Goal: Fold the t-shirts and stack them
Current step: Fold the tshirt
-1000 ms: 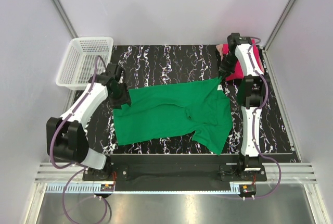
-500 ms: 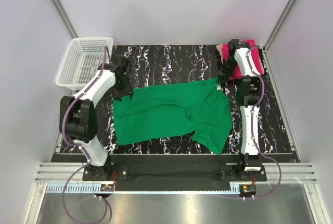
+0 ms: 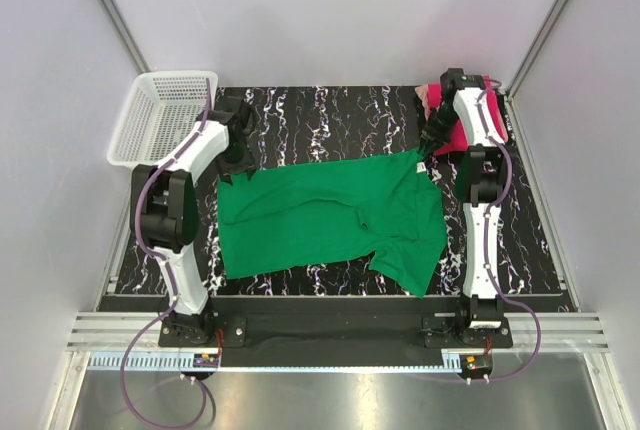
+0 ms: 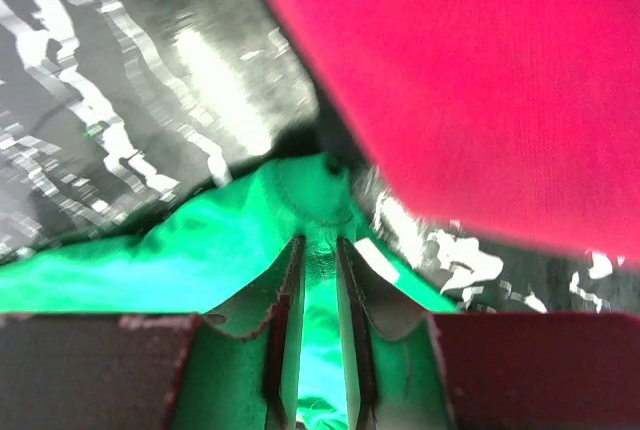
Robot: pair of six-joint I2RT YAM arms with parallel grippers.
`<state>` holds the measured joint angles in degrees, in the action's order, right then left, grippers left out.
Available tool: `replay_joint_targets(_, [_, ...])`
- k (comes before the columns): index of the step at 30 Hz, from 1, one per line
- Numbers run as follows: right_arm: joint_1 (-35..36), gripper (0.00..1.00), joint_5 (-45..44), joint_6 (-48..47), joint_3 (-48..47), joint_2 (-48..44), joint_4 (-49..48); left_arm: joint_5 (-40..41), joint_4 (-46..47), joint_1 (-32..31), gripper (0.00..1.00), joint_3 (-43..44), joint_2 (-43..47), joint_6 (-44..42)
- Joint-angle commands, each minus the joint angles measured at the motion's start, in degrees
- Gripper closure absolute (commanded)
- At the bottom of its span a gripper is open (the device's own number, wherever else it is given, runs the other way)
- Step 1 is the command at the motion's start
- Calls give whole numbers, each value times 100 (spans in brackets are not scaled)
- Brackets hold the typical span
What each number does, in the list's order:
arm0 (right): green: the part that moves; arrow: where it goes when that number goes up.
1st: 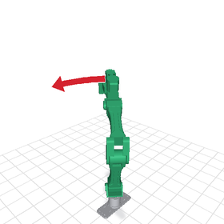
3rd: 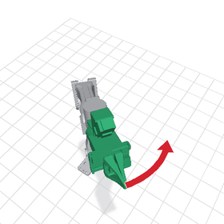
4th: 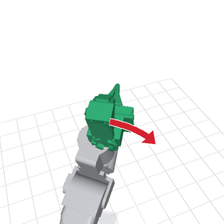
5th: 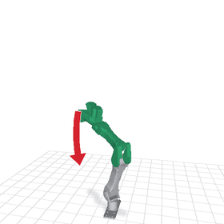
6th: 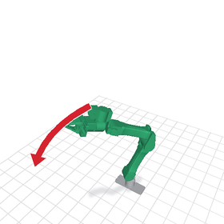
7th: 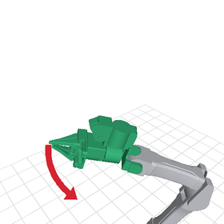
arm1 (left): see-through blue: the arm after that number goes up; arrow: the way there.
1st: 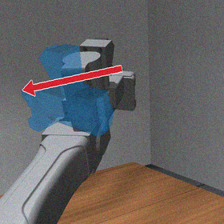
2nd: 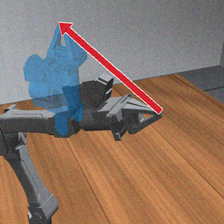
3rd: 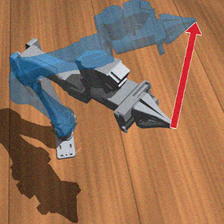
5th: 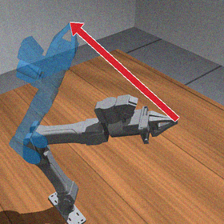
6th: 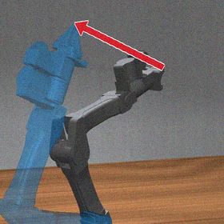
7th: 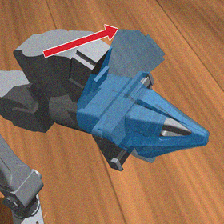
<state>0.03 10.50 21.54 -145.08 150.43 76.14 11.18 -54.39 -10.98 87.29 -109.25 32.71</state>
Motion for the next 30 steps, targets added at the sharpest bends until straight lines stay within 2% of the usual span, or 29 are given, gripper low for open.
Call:
replay_joint_targets(1, [32,75,224,78,-223,-682,-3,139,25,70,48,315,-79,86])
replay_joint_targets(4, [145,76,329,78,-301,-743,119,51,25,70,48,263,-88,87])
replay_joint_targets(8, [383,71,233,79,-267,-919,-20,-63,34,70,48,122,0,95])
replay_joint_targets(12, [427,74,399,131,-591,-323,102,-116,16,70,49,8,88,52])
replay_joint_targets(18, [463,73,189,87,-452,-172,41,-107,16,70,48,-203,352,-1])
replay_joint_targets(26, [454,73,-74,79,-390,30,59,24,42,70,48,-282,194,95])
replay_joint_targets(30, [445,75,-171,79,-259,136,94,191,34,114,48,-46,-78,192])
